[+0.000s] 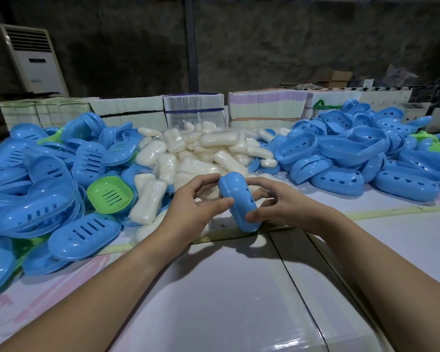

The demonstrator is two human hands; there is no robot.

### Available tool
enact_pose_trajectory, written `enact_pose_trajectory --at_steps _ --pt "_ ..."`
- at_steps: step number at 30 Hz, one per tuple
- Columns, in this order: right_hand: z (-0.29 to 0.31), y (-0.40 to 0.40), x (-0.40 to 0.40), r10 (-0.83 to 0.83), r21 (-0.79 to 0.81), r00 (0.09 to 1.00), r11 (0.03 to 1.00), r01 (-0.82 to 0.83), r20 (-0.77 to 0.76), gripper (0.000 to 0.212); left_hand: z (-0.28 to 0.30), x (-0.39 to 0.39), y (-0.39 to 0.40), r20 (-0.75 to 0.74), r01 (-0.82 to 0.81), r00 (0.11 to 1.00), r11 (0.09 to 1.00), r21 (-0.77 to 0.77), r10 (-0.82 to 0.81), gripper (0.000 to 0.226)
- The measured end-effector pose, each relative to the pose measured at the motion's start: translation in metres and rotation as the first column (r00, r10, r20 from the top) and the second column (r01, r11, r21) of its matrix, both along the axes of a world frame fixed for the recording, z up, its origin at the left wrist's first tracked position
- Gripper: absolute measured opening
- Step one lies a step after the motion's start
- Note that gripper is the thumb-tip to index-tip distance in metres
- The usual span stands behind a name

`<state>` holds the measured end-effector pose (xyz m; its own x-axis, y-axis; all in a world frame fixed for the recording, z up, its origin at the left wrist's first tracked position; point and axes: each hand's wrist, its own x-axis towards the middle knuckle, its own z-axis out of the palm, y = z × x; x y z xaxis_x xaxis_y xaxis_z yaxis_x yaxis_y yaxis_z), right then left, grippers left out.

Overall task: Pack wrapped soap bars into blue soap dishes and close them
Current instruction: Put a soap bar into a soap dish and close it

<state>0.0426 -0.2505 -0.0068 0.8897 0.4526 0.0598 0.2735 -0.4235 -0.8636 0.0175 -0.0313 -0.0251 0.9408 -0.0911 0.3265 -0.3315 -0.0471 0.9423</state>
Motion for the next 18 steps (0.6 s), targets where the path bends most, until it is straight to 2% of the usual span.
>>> enact_pose_trajectory --at_steps 3,9,18 --pt "0.000 0.000 -0.001 0.001 -0.006 1.000 1.000 -0.001 0.011 0.076 0.002 -0.002 0.000 0.001 0.006 1.000 1.000 0.011 -0.006 0.057" --pt "0.001 0.001 -0.003 0.027 0.052 1.000 0.998 -0.027 0.014 0.061 0.003 -0.006 -0.001 0.005 -0.001 1.000 1.000 0.015 0.001 0.064" --pt "-0.007 0.005 0.001 -0.004 0.099 1.000 0.995 0.002 0.023 0.064 0.004 -0.012 -0.003 -0.015 0.107 0.994 0.994 -0.038 -0.108 0.063"
